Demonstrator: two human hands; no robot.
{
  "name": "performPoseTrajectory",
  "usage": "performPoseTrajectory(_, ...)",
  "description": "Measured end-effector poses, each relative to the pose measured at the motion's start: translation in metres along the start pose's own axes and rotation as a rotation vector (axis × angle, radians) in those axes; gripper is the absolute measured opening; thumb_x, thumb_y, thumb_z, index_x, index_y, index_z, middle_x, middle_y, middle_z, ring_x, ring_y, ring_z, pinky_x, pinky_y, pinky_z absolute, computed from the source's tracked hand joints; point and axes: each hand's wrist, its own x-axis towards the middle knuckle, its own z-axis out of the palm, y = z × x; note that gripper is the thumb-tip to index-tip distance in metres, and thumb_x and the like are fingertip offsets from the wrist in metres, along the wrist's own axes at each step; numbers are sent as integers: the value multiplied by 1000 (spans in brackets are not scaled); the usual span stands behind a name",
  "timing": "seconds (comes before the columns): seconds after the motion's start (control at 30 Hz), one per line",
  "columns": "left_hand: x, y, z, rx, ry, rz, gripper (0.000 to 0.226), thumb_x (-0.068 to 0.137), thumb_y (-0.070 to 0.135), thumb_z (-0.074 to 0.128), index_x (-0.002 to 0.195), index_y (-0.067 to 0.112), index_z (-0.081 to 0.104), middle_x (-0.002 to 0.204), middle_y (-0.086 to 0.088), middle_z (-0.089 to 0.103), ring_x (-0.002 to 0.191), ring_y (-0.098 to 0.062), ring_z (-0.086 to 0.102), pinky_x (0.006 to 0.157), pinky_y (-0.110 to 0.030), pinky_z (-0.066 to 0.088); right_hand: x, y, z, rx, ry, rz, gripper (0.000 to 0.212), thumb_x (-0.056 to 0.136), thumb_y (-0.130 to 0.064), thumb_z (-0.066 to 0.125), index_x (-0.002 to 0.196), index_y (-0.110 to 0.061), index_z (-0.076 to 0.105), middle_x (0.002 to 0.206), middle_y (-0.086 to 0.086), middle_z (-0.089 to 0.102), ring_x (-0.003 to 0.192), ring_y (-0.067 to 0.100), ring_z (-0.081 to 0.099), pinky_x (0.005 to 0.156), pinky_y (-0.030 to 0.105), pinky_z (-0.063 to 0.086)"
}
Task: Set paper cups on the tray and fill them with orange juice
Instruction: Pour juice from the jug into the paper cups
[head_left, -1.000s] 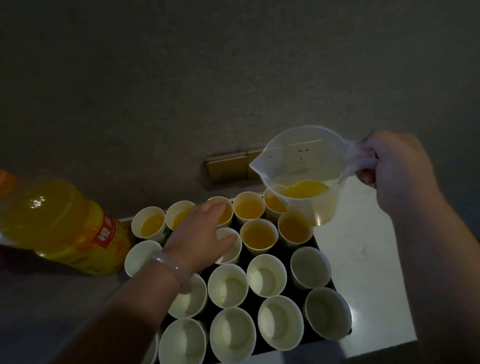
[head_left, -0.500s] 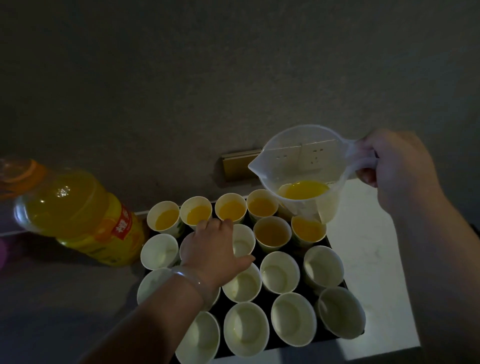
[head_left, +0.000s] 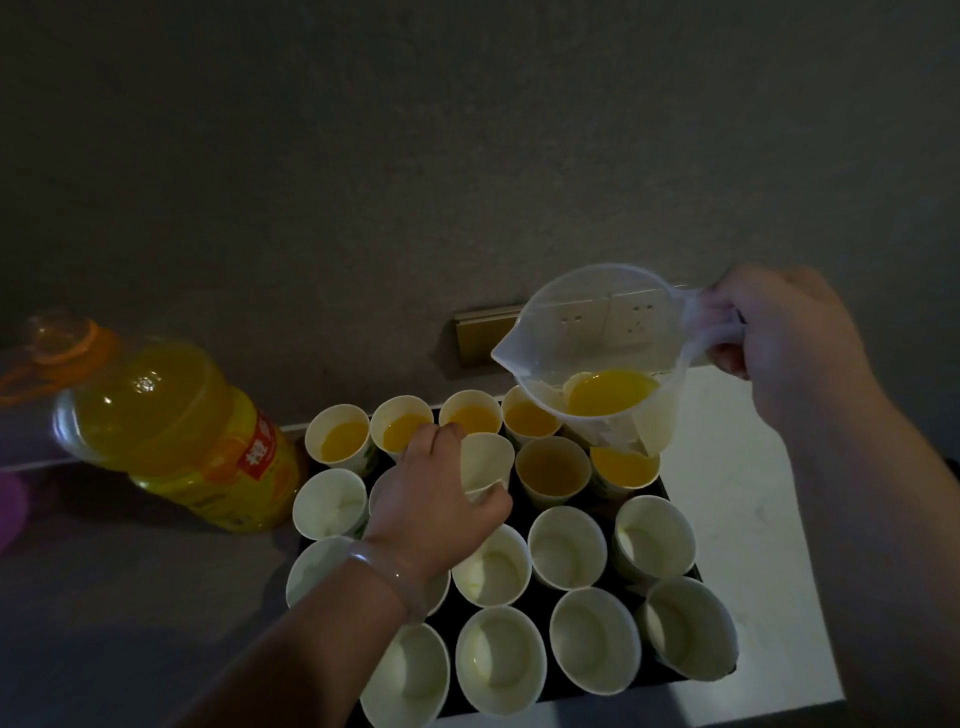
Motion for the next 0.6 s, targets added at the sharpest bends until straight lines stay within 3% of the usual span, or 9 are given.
performPoseTrajectory(0.13,-4,0,-3,-86,90,42,86,62,66,45,131,15,44,127,2,43,107,-22,57,86,-36,51,-1,-8,4,-13,-62,-1,25,78,-15,54,55,-9,46,36,-6,42,31,6,36,35,13,27)
performPoseTrajectory(0.23,-2,0,-11,-147,85,56,76,73,48,71,134,15,43,126,4,41,109,-12,50,83,-12,33,-5,-12,9,-82,-102,-31,23,79,-14,53,58,-7,47,37,-5,40,31,5,35,34,11,26)
performPoseTrajectory(0.33,1,-4,-18,-154,108,103,68,73,41,76,129,16,47,116,11,37,96,1,37,77,-2,23,-10,-20,15,-110,-189,-72,21,83,-4,49,62,-2,50,39,-4,35,32,4,30,34,12,24)
performPoseTrajectory(0.43,2,-5,-24,-174,119,154,63,72,40,77,124,20,48,112,13,37,95,5,34,78,1,23,-13,-25,20,-320,-258,-170,34,79,-15,52,45,-16,45,37,-6,30,35,7,27,42,21,25)
performPoseTrajectory(0.6,1,-1,-33,-209,73,162,55,74,39,74,121,27,47,106,17,46,98,0,46,73,-9,34,-15,-39,26,-566,-309,-303,34,71,-32,53,45,-16,37,46,-4,25,49,14,24,51,32,19)
